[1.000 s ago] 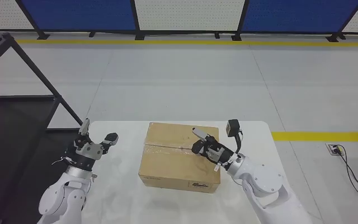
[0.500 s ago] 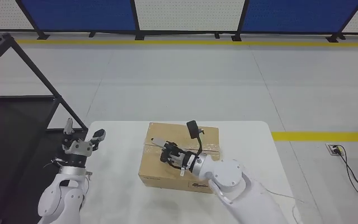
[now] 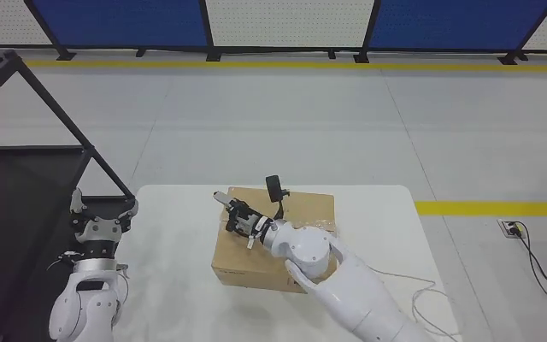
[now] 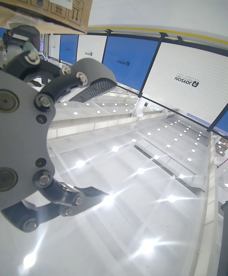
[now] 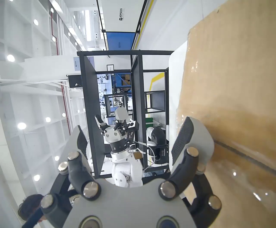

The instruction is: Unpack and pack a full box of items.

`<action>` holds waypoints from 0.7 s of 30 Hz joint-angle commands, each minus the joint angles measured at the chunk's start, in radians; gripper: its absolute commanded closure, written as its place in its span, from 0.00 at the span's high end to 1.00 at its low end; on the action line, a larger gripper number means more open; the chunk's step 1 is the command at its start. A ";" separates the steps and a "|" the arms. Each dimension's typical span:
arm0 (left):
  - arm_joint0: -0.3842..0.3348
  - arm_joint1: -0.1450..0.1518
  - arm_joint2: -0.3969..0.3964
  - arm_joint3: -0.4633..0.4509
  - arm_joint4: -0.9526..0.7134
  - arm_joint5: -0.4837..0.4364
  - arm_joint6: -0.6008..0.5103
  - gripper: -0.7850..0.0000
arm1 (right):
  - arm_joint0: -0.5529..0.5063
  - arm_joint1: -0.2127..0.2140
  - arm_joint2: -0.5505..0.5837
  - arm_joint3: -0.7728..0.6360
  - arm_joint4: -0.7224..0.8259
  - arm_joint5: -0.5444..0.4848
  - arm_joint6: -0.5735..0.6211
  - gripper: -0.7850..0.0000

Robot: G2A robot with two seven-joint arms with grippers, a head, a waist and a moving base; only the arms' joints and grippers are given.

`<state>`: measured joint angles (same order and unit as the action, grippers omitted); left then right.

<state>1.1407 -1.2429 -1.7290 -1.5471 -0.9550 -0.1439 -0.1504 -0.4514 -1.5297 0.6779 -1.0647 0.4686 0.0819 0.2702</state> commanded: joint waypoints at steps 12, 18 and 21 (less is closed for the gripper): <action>0.000 0.000 0.000 0.000 0.000 0.000 0.000 1.00 | -0.009 -0.019 0.046 0.063 -0.039 -0.024 0.008 1.00; 0.000 0.000 0.000 0.000 0.000 0.000 0.000 1.00 | -0.075 0.010 0.120 -0.013 -0.099 -0.010 0.015 1.00; 0.000 0.000 0.000 0.000 0.000 0.000 0.000 1.00 | -0.123 0.028 0.166 -0.071 -0.129 0.001 0.021 1.00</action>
<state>1.1407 -1.2429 -1.7290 -1.5471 -0.9551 -0.1440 -0.1503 -0.5611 -1.5065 0.8301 -1.1198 0.3465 0.0804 0.2895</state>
